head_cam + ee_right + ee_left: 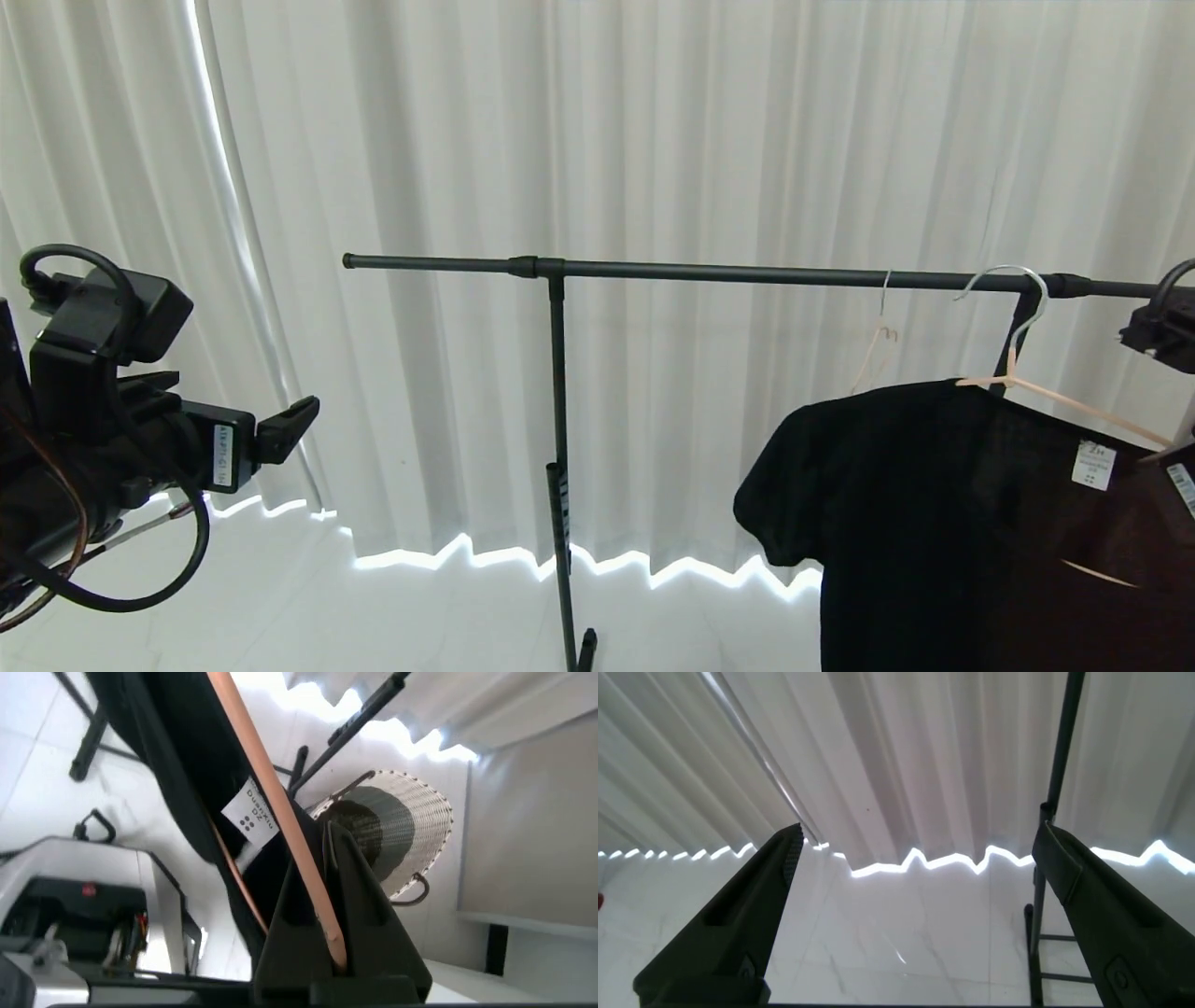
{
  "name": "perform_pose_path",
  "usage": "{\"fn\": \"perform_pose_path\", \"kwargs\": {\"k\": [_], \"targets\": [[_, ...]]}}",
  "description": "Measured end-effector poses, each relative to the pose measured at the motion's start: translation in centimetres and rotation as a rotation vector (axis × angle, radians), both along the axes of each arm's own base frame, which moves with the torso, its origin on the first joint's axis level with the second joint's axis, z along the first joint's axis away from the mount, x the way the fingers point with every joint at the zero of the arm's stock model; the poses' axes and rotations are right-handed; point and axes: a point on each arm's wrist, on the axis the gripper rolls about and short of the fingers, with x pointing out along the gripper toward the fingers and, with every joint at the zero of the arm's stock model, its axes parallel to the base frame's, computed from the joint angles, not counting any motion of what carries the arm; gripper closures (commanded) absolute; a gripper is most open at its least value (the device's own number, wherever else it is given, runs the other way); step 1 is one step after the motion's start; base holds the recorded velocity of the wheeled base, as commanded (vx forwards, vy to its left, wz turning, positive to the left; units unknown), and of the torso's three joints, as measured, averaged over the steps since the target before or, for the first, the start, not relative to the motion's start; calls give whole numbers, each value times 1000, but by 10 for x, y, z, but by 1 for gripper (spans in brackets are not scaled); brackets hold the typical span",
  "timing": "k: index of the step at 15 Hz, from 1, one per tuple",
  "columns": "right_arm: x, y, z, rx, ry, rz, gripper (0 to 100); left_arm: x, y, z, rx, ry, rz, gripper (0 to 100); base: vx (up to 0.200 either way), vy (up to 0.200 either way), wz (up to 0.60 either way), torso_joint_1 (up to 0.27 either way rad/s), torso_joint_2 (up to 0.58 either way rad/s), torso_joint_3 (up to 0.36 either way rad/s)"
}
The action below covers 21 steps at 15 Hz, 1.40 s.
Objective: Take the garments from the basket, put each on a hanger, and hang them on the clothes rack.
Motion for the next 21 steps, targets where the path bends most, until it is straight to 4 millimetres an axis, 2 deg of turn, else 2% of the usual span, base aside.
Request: {"fn": "perform_pose_path", "kwargs": {"k": [4,9,13,16,21], "targets": [[23,19,15,59,10,-67,100,2,0,-2,0,12,1,0,0,0,0,0,0,0],[51,61,33,145,-5,-101,100,3,0,-4,-1,19,2,0,0,0,0,0,0,0],[69,77,29,119,-33,-166,100,3,0,-5,-1,21,-1,0,0,0,0,0,0,0],[71,83,16,120,-31,-193,100,2,-1,-6,0,26,-7,0,0,0,0,0,0,0],[73,92,14,142,-68,-161,100,2,-2,-4,0,19,-9,0,0,0,0,0,0,0]]}}
